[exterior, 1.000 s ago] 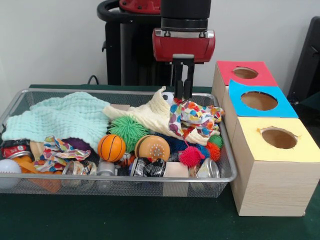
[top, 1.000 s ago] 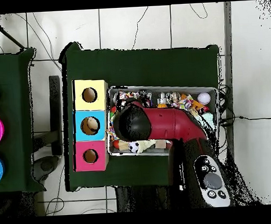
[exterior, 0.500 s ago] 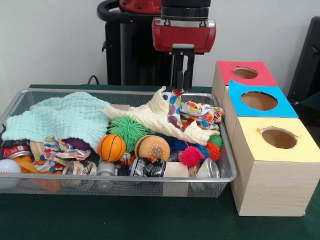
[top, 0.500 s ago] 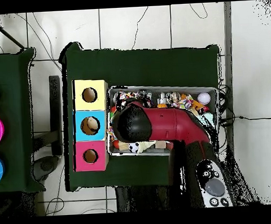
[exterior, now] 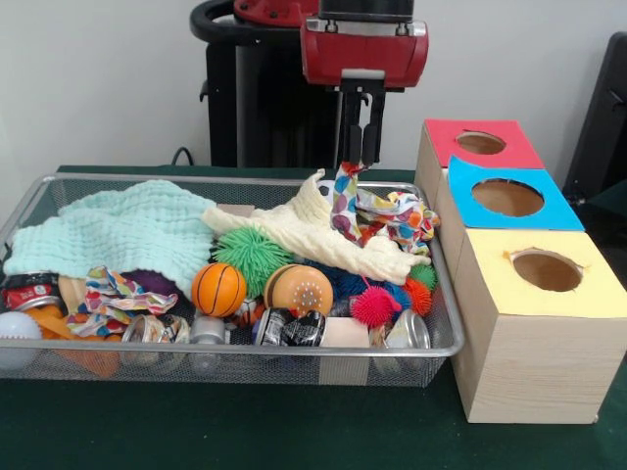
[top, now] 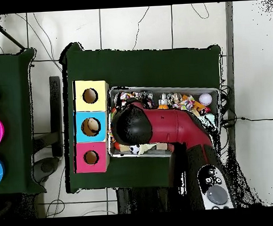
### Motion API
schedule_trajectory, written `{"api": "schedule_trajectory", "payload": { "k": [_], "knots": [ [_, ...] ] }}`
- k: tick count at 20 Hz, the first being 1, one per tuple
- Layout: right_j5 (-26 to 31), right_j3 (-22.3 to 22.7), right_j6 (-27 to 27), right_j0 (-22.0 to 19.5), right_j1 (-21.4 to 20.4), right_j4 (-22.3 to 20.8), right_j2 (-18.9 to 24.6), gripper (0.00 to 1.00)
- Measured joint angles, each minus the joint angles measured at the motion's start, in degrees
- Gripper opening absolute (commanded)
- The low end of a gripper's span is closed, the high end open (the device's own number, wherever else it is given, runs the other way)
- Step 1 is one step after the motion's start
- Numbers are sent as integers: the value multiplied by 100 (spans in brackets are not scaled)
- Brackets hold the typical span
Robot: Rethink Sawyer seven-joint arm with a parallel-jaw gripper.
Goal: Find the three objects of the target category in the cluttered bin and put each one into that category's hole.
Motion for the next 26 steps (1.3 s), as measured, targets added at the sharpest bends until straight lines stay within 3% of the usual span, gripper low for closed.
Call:
{"api": "schedule_trajectory", "payload": {
  "k": [26],
  "knots": [
    [279,32,0,50,-344,92,-45,0]
  ]
}}
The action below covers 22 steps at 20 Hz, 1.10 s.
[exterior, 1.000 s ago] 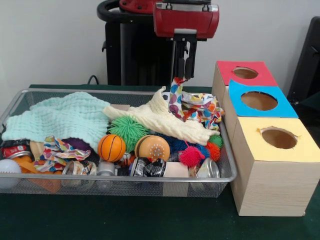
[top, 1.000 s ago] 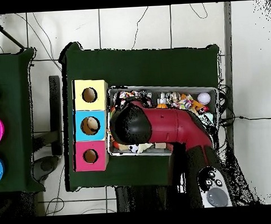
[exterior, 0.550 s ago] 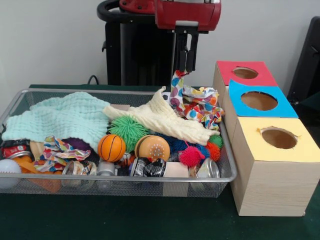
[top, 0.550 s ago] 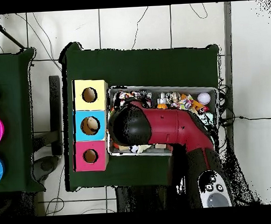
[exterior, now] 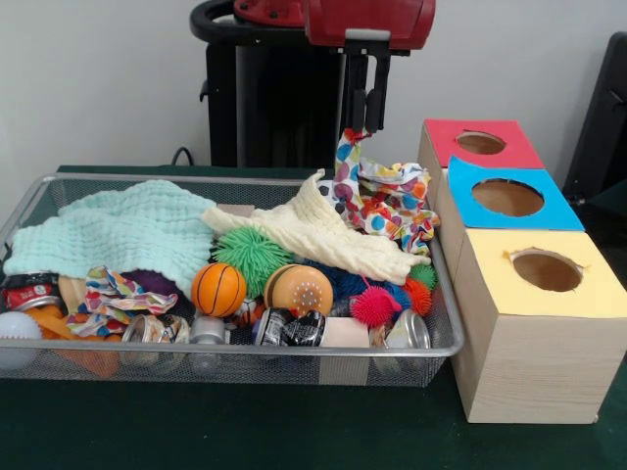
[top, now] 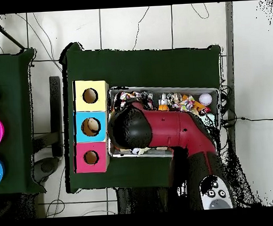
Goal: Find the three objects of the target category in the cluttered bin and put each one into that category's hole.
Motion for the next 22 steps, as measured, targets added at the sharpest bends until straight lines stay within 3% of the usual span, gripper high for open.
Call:
{"api": "schedule_trajectory", "payload": {
  "k": [22],
  "knots": [
    [0,125,0,29,-60,-1,-4,0]
  ]
}}
